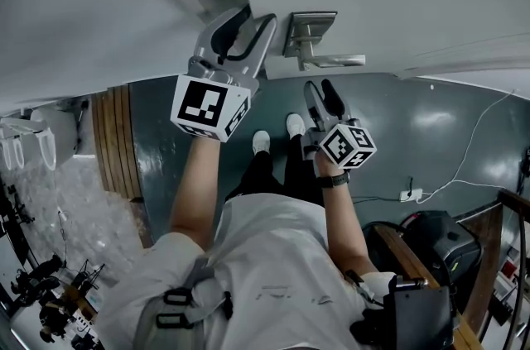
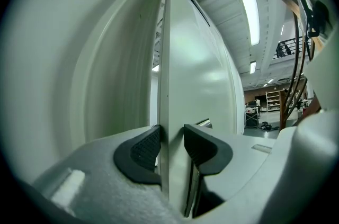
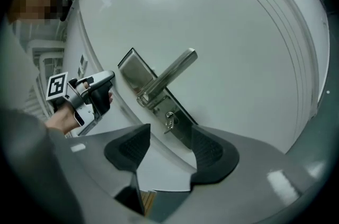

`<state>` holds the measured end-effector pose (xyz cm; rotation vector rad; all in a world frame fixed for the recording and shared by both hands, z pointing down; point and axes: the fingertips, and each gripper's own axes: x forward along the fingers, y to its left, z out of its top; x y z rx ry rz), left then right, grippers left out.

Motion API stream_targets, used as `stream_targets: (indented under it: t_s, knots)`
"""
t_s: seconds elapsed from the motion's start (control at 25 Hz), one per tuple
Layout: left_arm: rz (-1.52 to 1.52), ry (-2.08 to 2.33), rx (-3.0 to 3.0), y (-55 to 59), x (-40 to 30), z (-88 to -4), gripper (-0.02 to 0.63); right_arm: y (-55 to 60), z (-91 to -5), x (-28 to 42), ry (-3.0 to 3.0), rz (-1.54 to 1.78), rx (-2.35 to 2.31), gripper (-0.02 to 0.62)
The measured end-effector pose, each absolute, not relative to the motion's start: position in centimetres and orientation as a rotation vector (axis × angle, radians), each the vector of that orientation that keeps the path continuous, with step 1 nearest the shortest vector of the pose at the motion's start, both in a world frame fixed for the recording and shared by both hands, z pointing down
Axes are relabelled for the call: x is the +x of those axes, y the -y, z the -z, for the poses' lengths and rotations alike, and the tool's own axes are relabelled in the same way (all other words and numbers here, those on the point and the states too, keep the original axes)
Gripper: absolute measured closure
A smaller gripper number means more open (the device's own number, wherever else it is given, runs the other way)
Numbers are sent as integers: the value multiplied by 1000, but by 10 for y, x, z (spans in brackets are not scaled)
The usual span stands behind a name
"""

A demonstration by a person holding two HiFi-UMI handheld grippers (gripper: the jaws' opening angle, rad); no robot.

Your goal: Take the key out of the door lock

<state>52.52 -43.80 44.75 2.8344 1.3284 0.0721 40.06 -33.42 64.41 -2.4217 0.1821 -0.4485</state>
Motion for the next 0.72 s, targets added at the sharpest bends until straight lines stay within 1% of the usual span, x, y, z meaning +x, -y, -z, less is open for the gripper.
stream_targets:
  t_s: [0.16, 0.36, 0.64, 0.72]
  knots:
    - [-76, -1327, 2833, 438, 524, -446, 462, 341, -638, 415, -222, 370, -2375, 321]
    - [-73, -1317, 2834, 437, 525, -447, 463, 343, -646, 433, -226, 359, -2359, 321]
    - [-77, -1308, 2838, 438, 525, -447, 463, 350, -649, 456, -246, 309, -2297, 337]
    - [-82, -1305, 2839, 438, 525, -447, 463, 351, -648, 461, -252, 296, -2277, 356]
